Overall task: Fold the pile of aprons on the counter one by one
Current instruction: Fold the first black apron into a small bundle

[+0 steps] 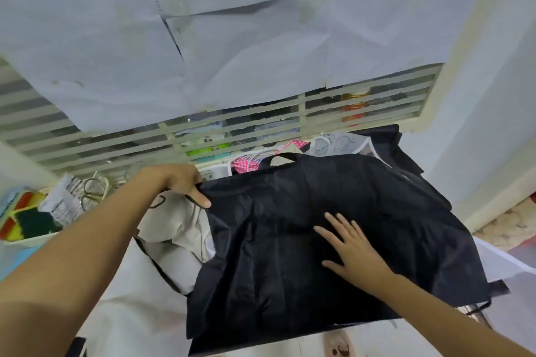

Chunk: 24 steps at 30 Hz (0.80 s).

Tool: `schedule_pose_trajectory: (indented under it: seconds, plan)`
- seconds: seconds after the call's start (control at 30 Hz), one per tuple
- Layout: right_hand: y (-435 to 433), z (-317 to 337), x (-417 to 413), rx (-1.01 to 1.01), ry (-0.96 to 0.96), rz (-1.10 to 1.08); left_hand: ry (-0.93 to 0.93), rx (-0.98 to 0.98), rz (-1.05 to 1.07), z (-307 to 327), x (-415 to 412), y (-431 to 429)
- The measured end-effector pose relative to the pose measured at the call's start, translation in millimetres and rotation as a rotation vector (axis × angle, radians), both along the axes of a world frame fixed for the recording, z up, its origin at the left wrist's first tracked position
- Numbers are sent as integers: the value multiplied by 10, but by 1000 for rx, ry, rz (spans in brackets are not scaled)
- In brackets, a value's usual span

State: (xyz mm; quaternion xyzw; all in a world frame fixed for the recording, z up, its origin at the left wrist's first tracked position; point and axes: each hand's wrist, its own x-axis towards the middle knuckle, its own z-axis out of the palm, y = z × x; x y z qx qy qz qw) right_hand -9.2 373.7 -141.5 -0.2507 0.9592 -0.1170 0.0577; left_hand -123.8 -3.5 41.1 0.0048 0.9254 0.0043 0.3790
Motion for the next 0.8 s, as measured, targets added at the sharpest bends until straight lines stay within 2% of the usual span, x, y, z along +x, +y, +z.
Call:
schedule_pose_trajectory:
  seconds: [0.07, 0.2, 0.23, 0.3, 0.37, 0.43, 0.53, 0.6, 0.7, 0.73, 0.8]
  plan:
    - [152, -138, 30, 81, -14, -106, -32, 93, 33, 80, 76, -8]
    - [277, -173, -13, 135, -67, -135, -132, 630, 317, 261, 241, -30]
    - [267, -152, -33, 149, -106, -137, -87, 706, 402, 271, 236, -38]
    - [234, -88, -45, 180, -130, -145, 175, 666, 541, 268, 221, -47]
    - [203, -32, -47, 209, -152, -148, 531, 487, 614, 236, 248, -28]
    - [156, 13, -41, 242, -189, -160, 809, 361, 615, 208, 415, 13]
    - [24, 72, 1, 220, -216, -216, 986, 317, 482, 34, 803, 95]
    - [-84, 102, 95, 90, -219, -269, 956, 390, 371, -244, 1152, 236]
    - [-234, 125, 324, -107, -123, -264, 814, 484, 194, -786, 1743, 611]
    - [-266, 112, 432, -135, -102, -253, 722, 485, 174, -974, 1917, 753]
    - [-286, 62, 647, -142, -102, -242, 512, 362, 161, -1348, 2153, 991]
